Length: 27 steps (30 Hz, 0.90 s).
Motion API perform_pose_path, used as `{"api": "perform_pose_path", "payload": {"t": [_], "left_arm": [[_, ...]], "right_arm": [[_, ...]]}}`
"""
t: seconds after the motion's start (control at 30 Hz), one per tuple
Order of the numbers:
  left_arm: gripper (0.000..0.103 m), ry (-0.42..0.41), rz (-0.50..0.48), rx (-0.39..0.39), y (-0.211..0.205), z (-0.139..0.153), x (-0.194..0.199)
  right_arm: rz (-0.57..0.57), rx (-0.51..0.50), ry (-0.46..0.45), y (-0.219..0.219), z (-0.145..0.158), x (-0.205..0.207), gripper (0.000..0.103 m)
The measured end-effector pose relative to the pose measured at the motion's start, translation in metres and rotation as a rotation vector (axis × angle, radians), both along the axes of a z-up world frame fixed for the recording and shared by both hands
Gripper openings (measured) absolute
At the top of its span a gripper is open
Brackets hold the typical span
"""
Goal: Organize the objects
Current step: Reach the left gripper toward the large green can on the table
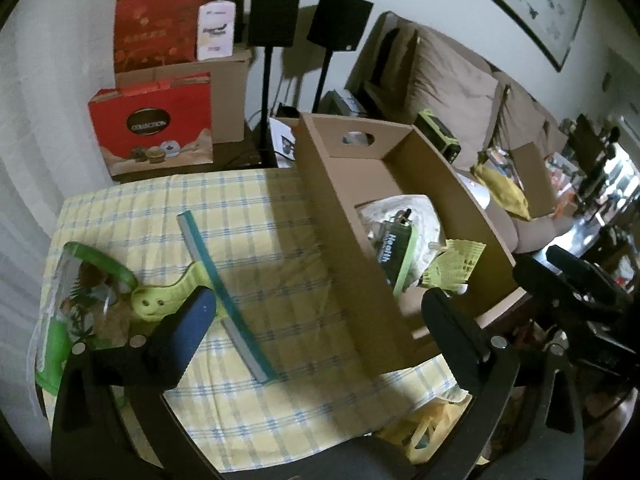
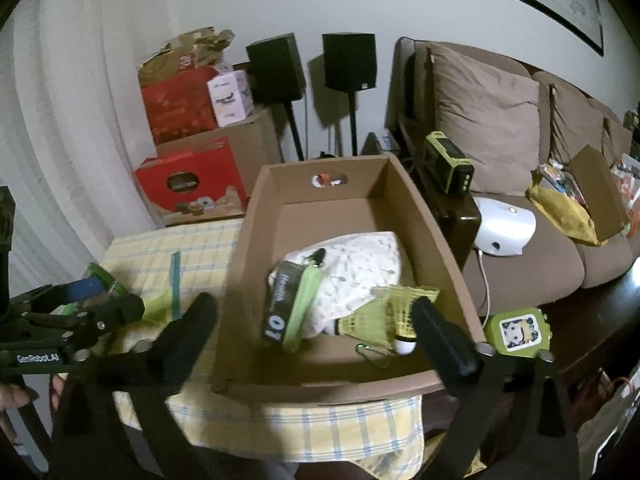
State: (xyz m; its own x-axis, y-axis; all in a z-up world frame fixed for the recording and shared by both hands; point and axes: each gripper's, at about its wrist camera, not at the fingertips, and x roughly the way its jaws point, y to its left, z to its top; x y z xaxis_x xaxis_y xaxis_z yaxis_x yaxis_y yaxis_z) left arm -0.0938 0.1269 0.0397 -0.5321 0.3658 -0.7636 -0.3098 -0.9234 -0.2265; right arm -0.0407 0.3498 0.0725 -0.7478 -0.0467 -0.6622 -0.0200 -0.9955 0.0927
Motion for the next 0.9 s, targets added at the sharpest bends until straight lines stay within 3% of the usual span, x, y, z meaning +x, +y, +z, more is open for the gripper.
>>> {"api": "perform_pose_path", "payload": {"t": [0.9], "left_arm": [[0.103,0.068,0.157,-0.039,-0.116,0.014,0.032]], "right_arm": [[0.122,0.064,0.038,-0.100,0.014,-0.006,0.102]]}}
